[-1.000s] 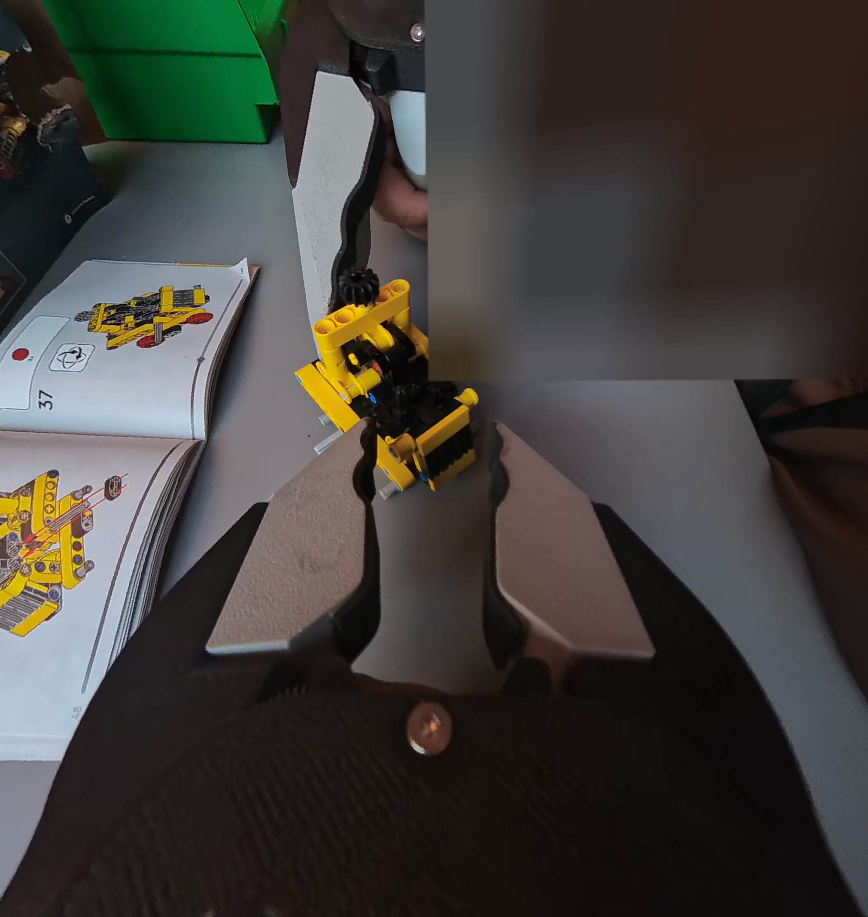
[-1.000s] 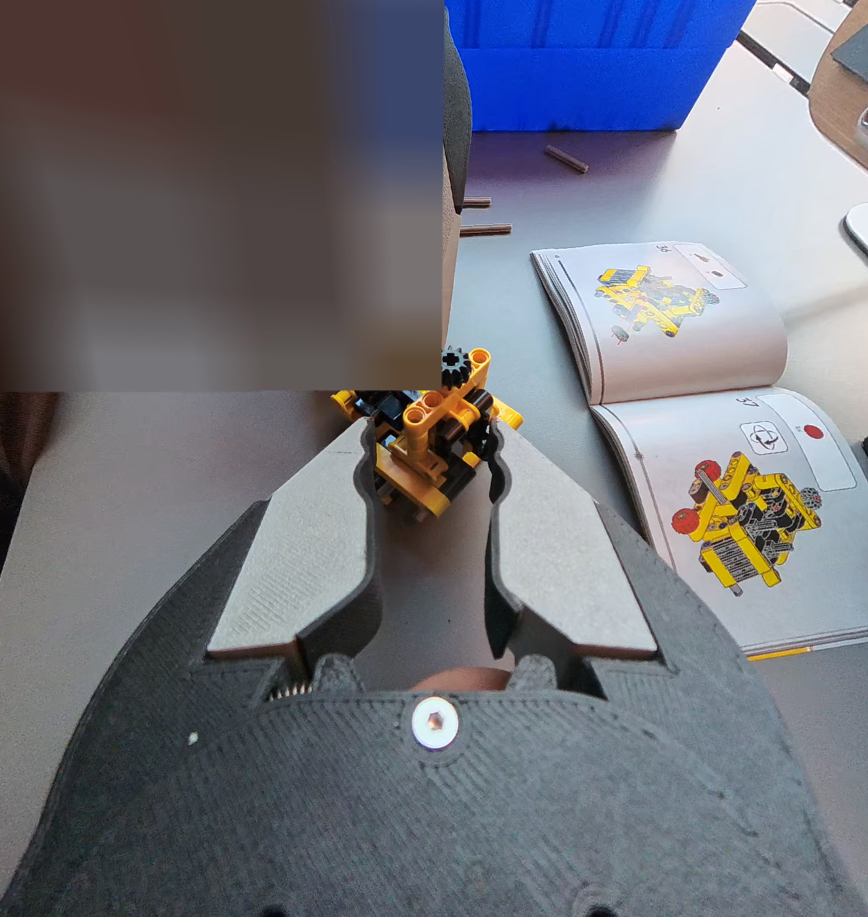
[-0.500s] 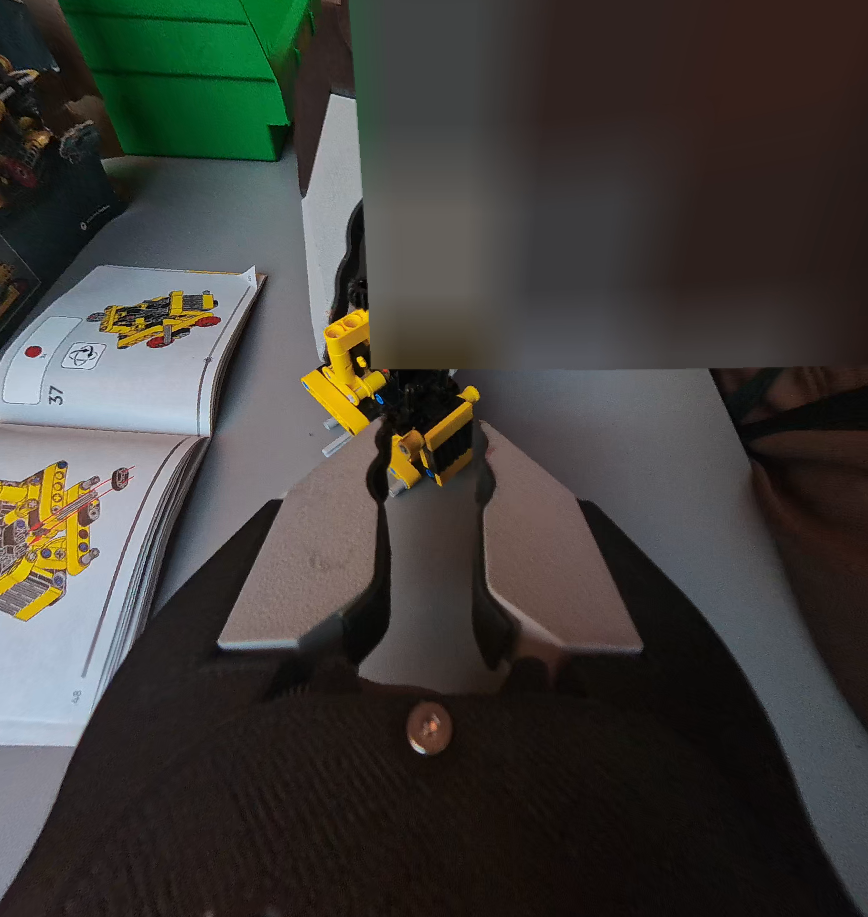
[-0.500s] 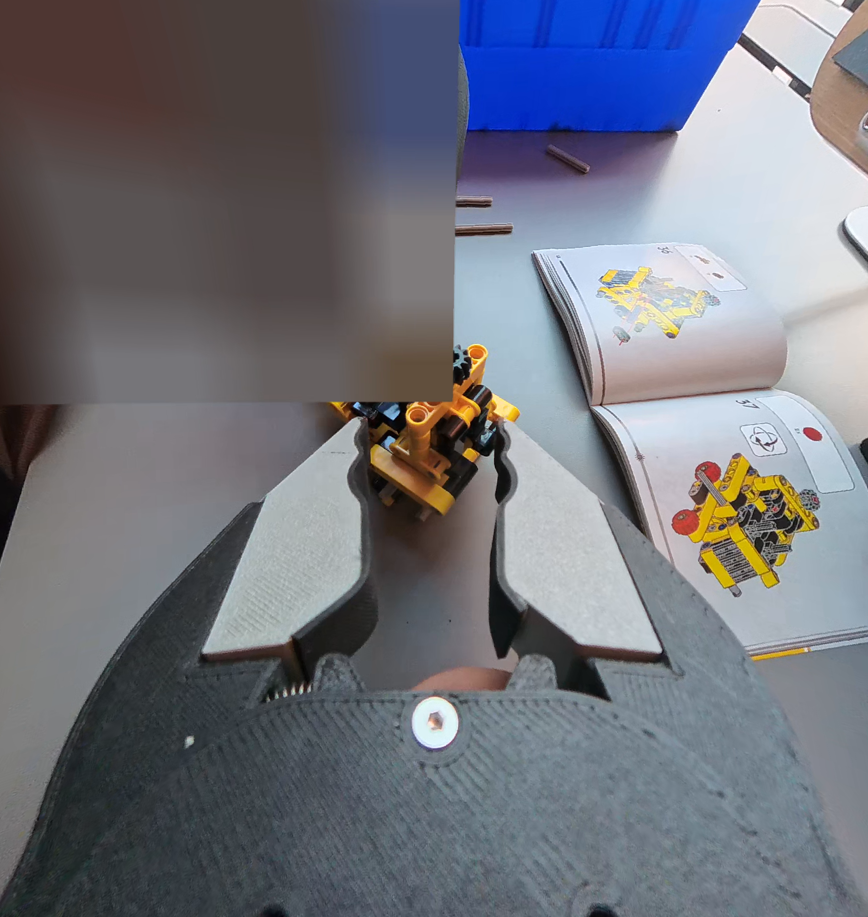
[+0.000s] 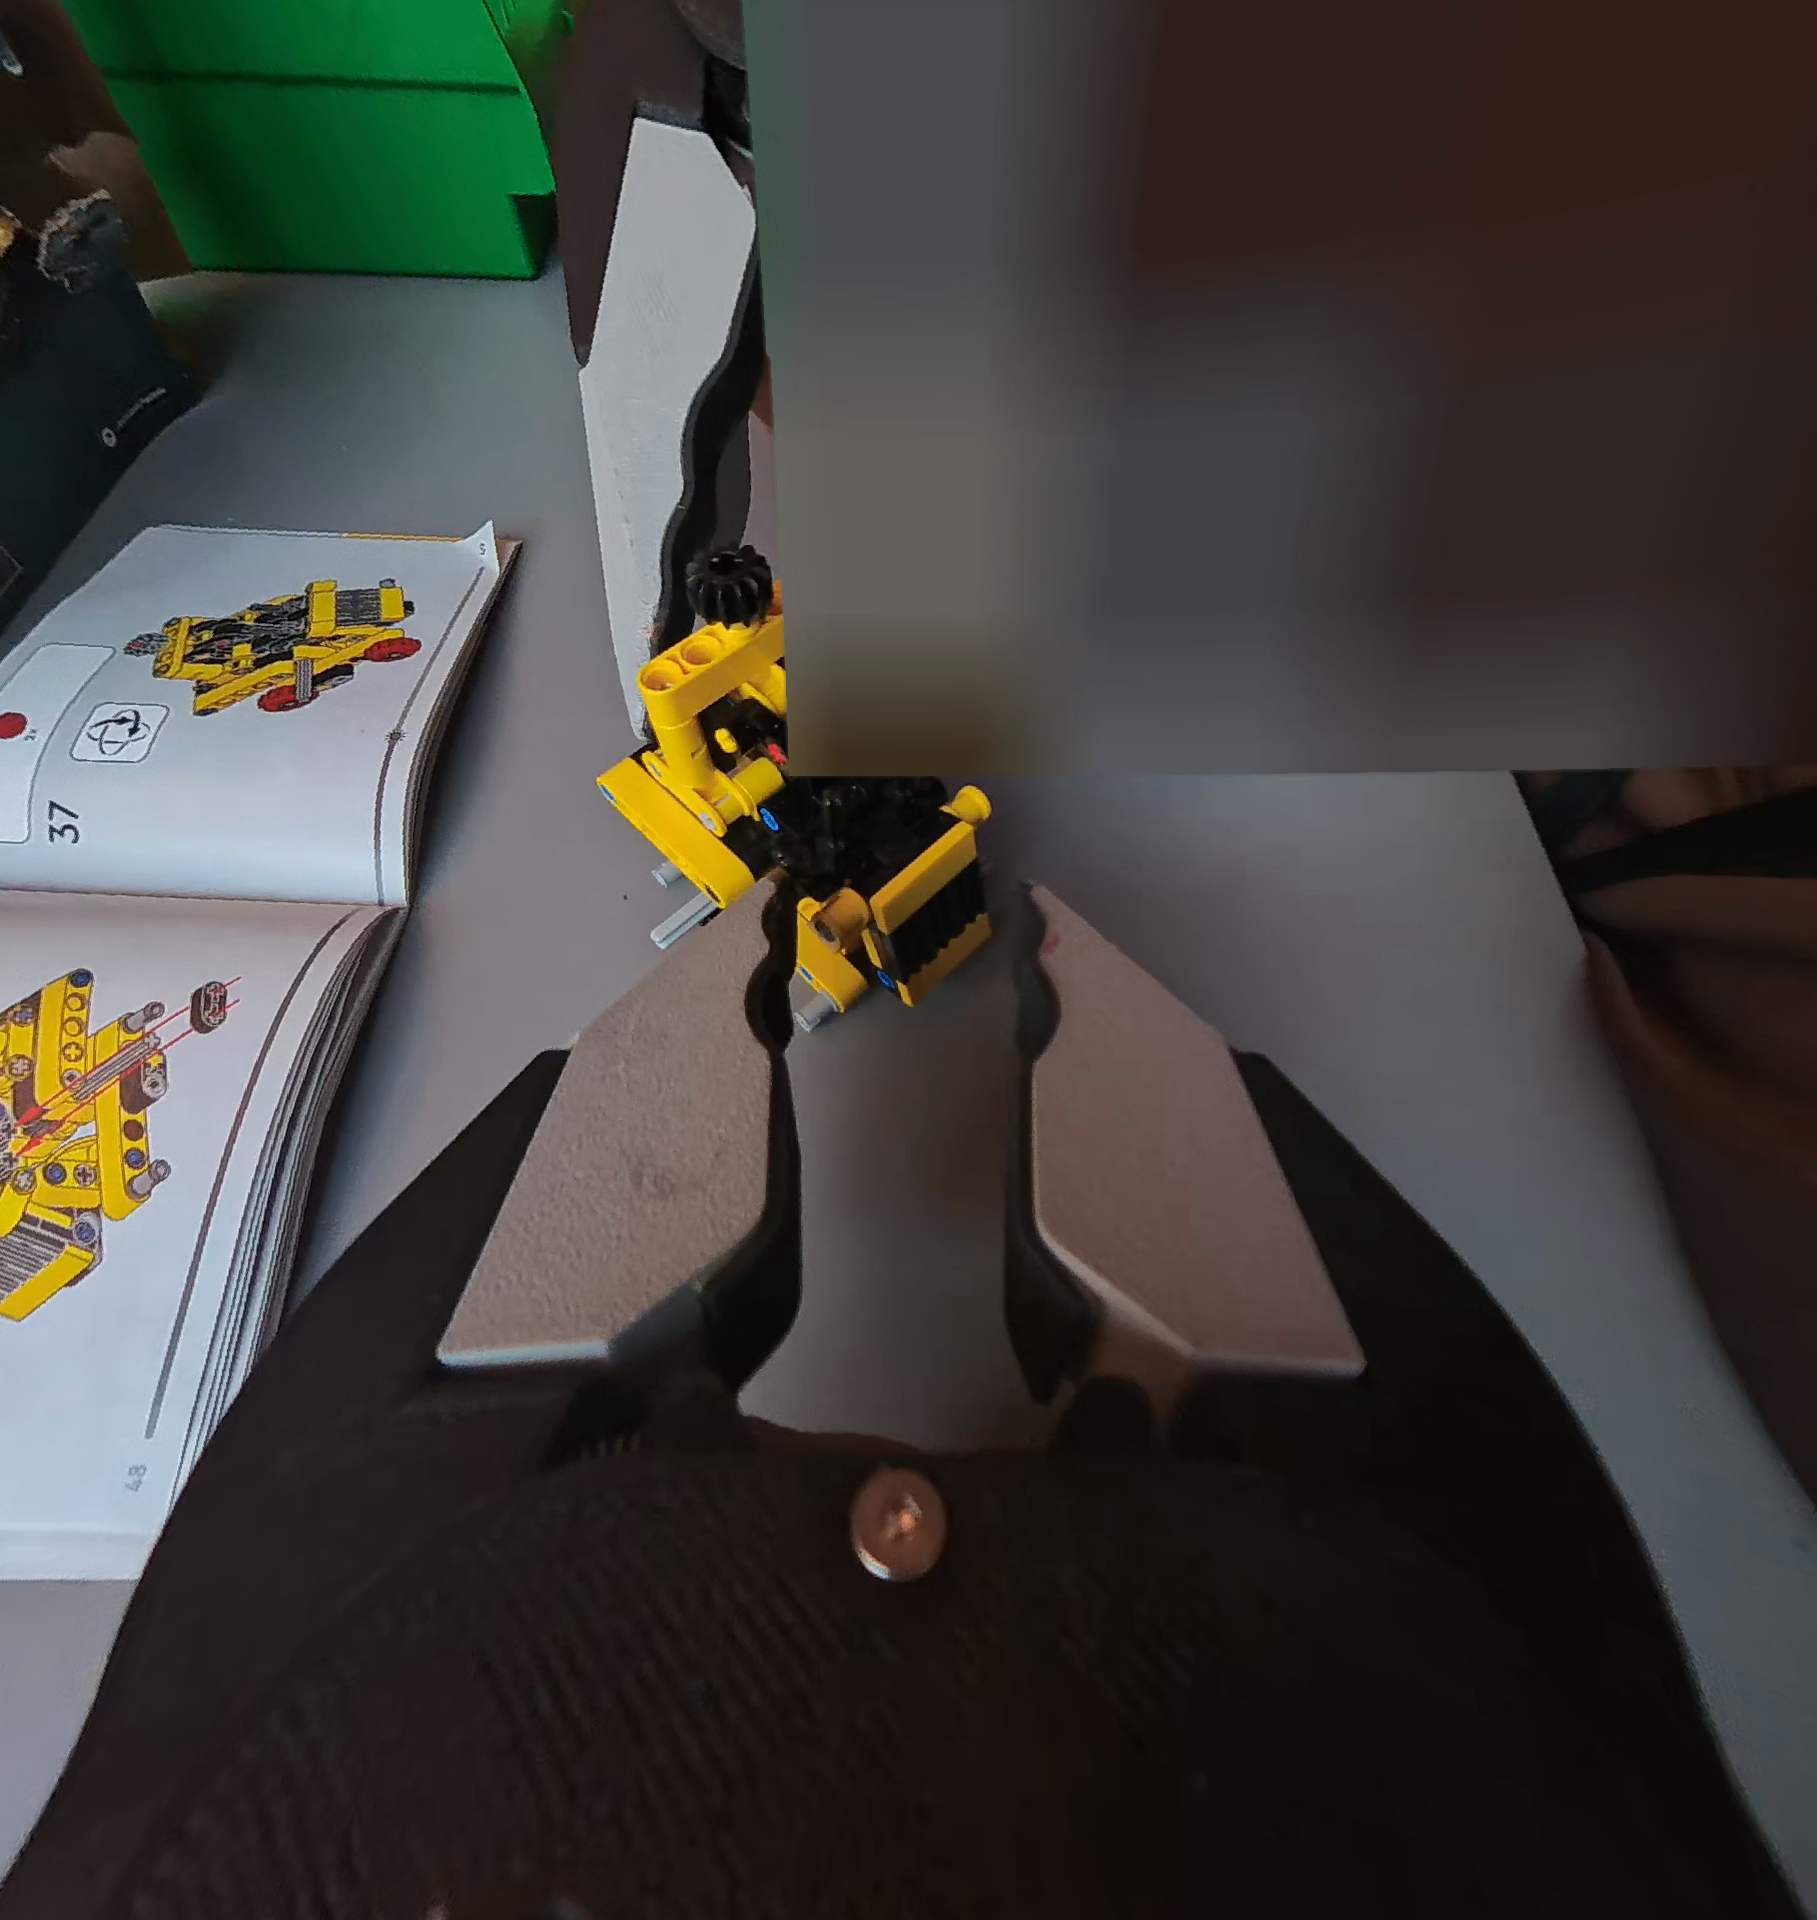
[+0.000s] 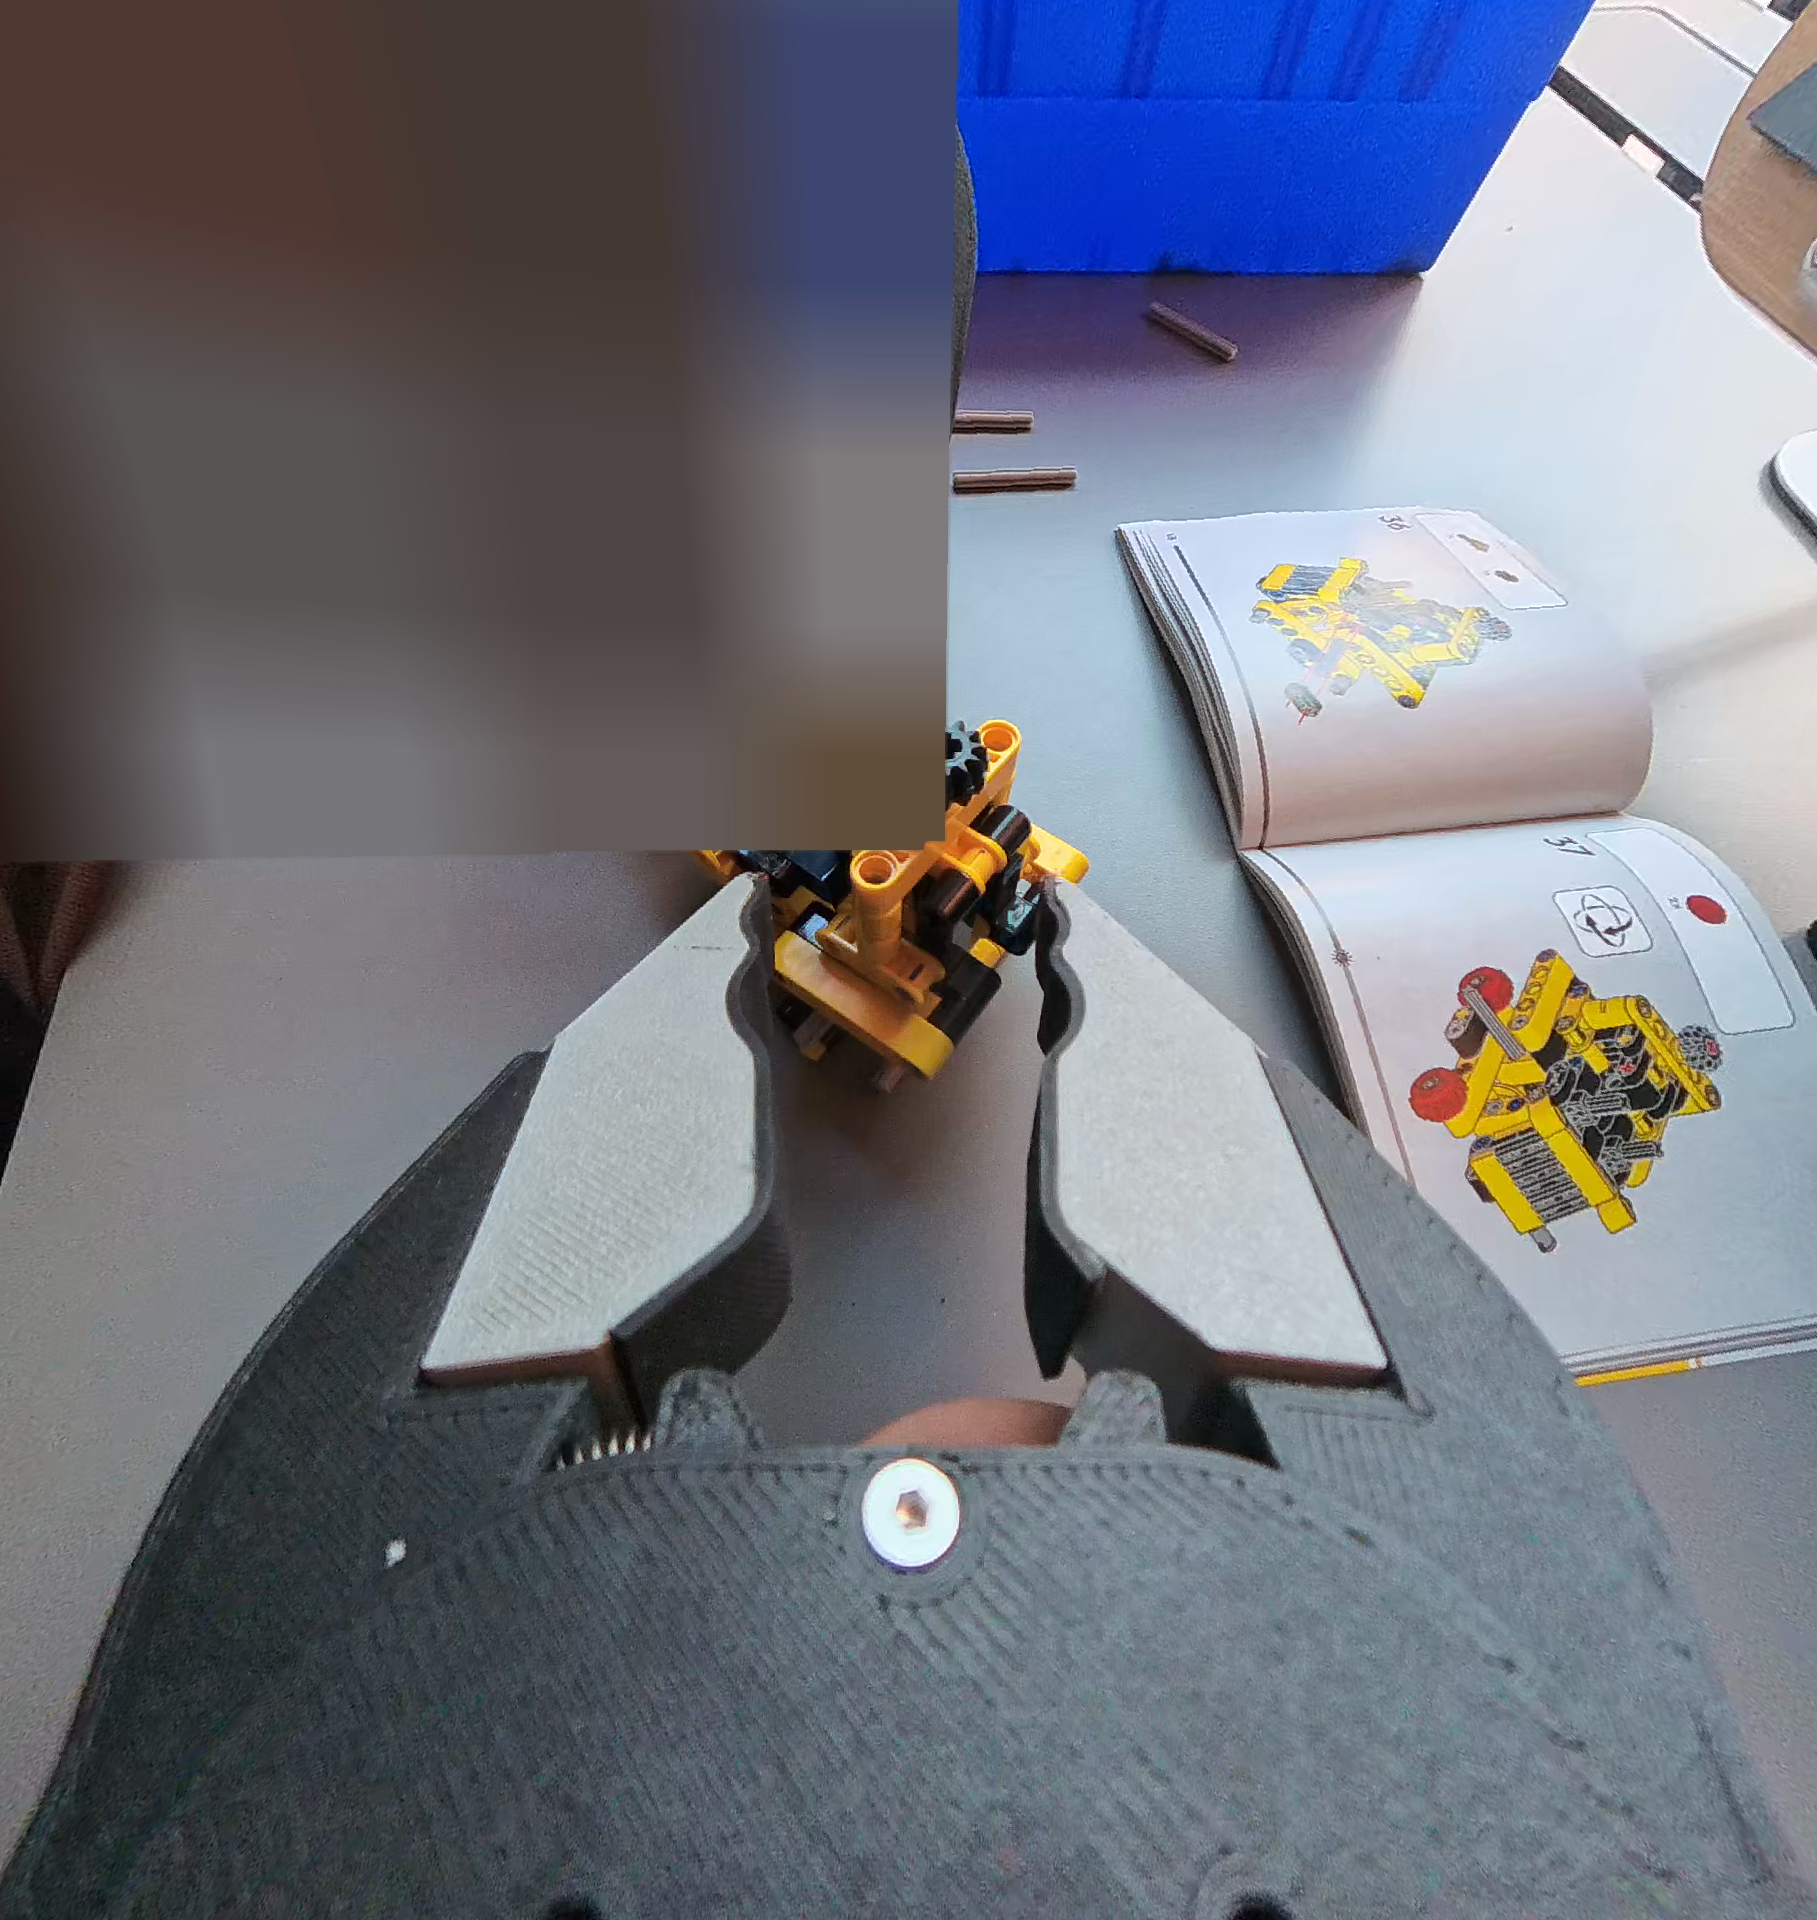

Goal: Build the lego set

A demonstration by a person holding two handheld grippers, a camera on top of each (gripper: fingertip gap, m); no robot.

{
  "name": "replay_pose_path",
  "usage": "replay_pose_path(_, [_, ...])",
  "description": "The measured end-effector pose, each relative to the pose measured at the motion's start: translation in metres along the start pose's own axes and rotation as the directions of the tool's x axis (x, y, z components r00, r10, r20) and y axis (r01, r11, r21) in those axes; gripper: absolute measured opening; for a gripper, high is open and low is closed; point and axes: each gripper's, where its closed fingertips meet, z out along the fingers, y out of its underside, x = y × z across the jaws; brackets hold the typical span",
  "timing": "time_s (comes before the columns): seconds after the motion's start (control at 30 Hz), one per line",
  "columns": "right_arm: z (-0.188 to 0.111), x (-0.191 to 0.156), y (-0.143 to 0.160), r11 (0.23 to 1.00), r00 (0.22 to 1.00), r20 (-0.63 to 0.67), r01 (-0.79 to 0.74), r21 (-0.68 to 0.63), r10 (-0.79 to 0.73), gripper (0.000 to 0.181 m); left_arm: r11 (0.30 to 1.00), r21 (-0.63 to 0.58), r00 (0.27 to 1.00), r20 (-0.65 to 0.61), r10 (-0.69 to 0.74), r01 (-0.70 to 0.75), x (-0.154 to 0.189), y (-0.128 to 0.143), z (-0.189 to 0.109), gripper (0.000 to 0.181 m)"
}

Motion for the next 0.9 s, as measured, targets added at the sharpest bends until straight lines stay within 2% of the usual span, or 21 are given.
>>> replay_pose_path(0.27, [0.0007,-0.0011,0.0007,1.0,1.0,0.012,-0.004,-0.005,0.004,0.052,1.0,-0.006,0.999,0.038,0.015,-0.014,-0.0027,-0.0004,0.0016,0.03])
replay_pose_path(0.9, [0.0026,0.0014,0.0035,0.998,0.997,0.035,-0.062,-0.021,0.063,0.053,0.999,-0.03,0.996,0.079,0.047,-0.045,-0.0034,0.0015,0.0037,0.033])
